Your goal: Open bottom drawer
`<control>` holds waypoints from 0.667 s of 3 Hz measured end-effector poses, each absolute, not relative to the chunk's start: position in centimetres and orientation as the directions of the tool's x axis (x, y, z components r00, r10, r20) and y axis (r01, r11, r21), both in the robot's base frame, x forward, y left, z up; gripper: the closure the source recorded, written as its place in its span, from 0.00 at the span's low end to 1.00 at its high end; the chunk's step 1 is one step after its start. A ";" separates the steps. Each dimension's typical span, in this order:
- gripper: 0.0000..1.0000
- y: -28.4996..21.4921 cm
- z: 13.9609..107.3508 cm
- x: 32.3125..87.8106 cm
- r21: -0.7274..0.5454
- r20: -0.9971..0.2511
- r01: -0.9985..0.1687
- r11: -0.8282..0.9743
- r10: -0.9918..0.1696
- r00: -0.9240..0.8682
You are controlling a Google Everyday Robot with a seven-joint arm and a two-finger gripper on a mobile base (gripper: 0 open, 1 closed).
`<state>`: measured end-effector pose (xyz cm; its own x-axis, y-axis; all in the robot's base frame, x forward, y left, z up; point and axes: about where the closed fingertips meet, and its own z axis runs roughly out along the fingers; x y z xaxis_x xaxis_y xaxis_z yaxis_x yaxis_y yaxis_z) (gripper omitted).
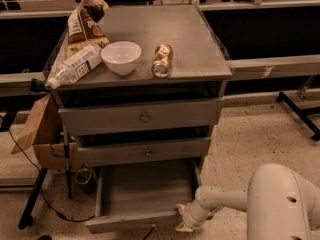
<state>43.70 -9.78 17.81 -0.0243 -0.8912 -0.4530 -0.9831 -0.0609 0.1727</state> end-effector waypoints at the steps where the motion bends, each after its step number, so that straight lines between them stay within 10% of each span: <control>1: 1.00 -9.9 18.0 43.8 0.165 -0.453 -0.984 -0.060 -0.891 -0.021; 2: 1.00 -9.9 18.2 44.2 0.164 -0.453 -0.985 -0.060 -0.891 -0.021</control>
Offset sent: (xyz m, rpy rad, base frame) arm -0.0111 -0.0087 0.0265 0.0087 -0.0899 -0.0080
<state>44.17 -9.94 18.20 -0.0214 -0.8911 -0.4533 -0.9847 -0.0598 0.1640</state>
